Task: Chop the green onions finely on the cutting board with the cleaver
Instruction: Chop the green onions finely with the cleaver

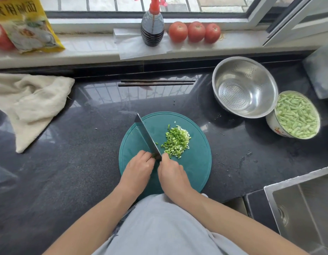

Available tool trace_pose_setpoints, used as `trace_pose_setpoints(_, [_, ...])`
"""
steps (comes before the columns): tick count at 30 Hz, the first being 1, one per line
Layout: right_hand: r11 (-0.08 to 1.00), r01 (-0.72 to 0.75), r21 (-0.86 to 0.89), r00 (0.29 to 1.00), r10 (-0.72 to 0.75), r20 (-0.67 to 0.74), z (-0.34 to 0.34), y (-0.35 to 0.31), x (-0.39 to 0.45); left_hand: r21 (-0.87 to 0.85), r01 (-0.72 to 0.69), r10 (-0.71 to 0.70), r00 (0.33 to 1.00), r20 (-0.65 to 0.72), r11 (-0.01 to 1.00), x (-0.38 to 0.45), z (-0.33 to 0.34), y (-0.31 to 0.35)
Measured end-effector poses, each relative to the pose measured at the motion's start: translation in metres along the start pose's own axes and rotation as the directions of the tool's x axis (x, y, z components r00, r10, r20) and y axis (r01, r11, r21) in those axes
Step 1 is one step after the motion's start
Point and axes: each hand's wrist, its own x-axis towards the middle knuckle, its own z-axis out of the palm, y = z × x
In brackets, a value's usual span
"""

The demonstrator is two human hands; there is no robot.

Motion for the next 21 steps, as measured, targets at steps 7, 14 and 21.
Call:
trace_pose_setpoints(7, [0.996, -0.071, 0.06, 0.997, 0.07, 0.019, -0.012, 0.039, -0.03, -0.027, 0.032, -0.032, 0.999, 0.0, 0.999, -0.015, -0.004, 0.003])
trace_pose_setpoints(14, [0.999, -0.031, 0.022, 0.992, 0.028, 0.12, -0.007, 0.035, -0.04, -0.004, 0.015, -0.015, 1.0, -0.011, 1.0, -0.015, -0.005, 0.001])
trace_pose_setpoints(21, [0.998, -0.062, -0.006, 0.982, 0.062, 0.177, -0.004, 0.033, -0.044, -0.002, 0.048, -0.048, 0.999, 0.012, 0.999, -0.014, 0.001, -0.004])
